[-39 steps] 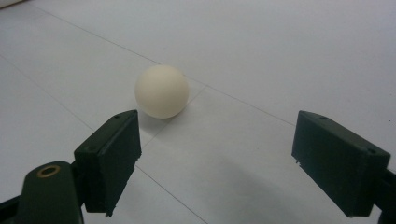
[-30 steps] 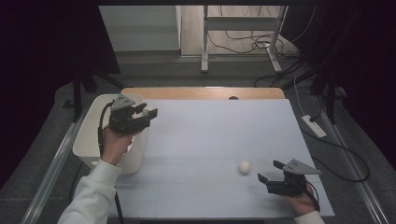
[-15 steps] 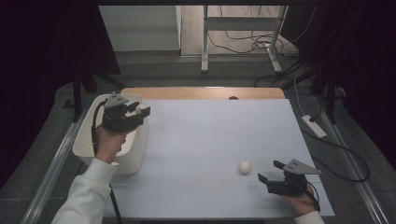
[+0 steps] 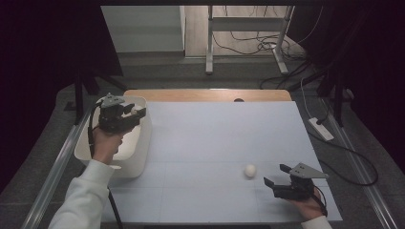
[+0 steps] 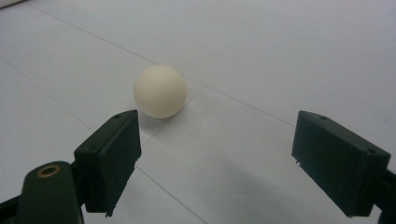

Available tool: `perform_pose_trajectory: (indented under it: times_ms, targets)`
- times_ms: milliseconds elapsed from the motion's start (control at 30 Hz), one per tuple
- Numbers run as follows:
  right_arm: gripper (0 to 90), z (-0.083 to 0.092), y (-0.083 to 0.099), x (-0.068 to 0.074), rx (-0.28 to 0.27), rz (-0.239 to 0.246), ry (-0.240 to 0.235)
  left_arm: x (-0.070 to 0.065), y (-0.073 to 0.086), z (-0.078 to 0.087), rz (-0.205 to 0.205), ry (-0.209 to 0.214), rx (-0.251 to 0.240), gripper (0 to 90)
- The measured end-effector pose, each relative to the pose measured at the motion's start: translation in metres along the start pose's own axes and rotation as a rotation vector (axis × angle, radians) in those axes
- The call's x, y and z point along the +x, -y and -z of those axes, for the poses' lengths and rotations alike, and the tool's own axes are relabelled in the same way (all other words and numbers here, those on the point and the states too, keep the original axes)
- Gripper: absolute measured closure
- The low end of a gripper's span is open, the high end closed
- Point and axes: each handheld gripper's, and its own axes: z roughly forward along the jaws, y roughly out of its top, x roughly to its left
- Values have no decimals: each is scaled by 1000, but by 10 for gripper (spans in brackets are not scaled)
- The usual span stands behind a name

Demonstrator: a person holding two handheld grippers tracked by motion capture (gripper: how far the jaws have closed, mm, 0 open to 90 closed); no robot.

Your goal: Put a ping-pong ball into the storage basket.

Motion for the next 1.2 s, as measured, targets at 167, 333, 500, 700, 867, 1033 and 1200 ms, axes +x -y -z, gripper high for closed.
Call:
perform_pose_trajectory:
  times_ms: [167,333,500,700,867,1033,1200]
  targets:
    - [156,0,0,0,0,0,1,6,0,-1,7,-20,14,500]
    - [155,0,0,0,-3,1,0,11,2,-4,6,-34,32,499]
    - [156,0,0,0,-2,3,-1,16,3,-8,14,-44,56,499]
    - [155,0,0,0,0,4,0,21,4,-13,27,-48,79,499]
    - [155,0,0,0,2,4,0,27,6,-19,39,-55,119,498]
    - [155,0,0,0,4,5,2,32,8,-23,50,-65,175,498]
    - [155,0,0,0,3,5,1,36,10,-26,61,-64,218,497]
